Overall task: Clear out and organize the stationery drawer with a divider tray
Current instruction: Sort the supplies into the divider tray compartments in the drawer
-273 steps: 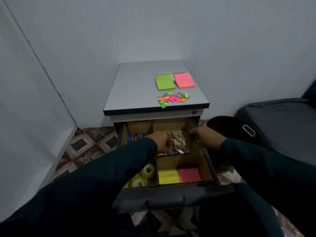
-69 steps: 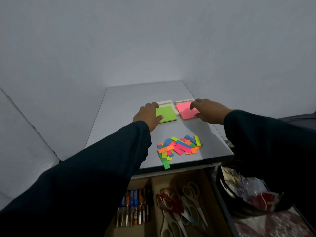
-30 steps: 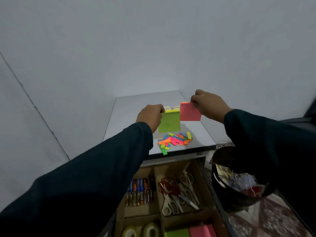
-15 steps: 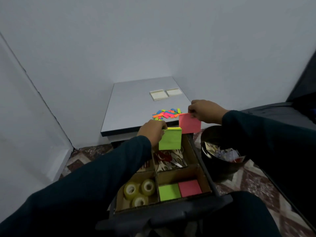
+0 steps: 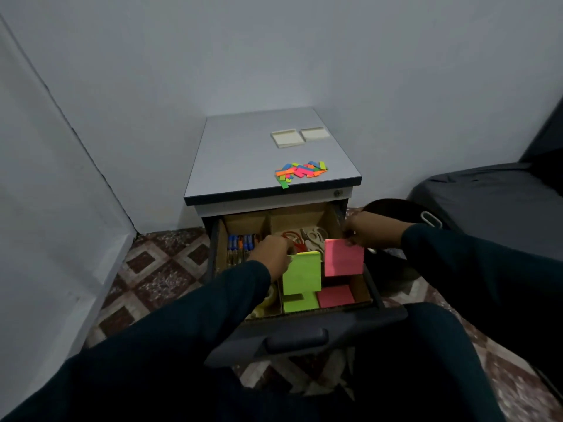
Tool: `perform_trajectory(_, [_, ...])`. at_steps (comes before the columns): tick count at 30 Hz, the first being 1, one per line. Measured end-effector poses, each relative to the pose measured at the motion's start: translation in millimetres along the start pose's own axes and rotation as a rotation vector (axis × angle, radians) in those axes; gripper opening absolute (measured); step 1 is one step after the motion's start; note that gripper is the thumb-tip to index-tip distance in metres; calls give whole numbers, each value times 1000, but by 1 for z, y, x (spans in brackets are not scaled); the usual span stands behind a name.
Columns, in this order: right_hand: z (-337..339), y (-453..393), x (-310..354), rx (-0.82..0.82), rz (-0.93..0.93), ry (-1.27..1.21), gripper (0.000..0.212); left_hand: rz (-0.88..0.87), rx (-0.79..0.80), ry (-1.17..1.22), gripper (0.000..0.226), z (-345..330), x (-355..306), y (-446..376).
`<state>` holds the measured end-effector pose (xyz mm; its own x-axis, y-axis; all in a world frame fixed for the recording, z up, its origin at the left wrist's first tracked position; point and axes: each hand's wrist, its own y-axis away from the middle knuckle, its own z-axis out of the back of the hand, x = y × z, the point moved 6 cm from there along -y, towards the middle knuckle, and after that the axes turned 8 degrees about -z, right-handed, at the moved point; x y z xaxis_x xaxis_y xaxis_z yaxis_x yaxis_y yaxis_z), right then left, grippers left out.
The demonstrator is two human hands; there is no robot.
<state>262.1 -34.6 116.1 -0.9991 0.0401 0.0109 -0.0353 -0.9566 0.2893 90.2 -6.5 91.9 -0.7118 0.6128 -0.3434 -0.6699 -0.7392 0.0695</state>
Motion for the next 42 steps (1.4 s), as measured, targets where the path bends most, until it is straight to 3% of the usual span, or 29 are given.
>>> perform_trajectory(13, [-66, 6, 23, 172, 98, 131, 27, 73, 162, -184, 25, -47, 8, 9])
perform_trajectory(20, [-77, 1, 19, 93, 97, 161, 45, -10, 179, -409, 24, -50, -2, 6])
perform_trajectory(26, [-78, -5, 19, 75, 123, 128, 44, 53, 255, -334, 22, -46, -3, -7])
perform_trajectory(34, [-99, -15, 17, 45, 171, 174, 39, 32, 276, -483, 27, -57, -7, -4])
perform_trajectory(38, [-105, -17, 17, 72, 178, 176, 36, 88, 415, -397, 28, -72, 2, -2])
perform_trajectory(42, [-115, -19, 14, 50, 214, 210, 46, 103, 531, -356, 29, -84, 7, -2])
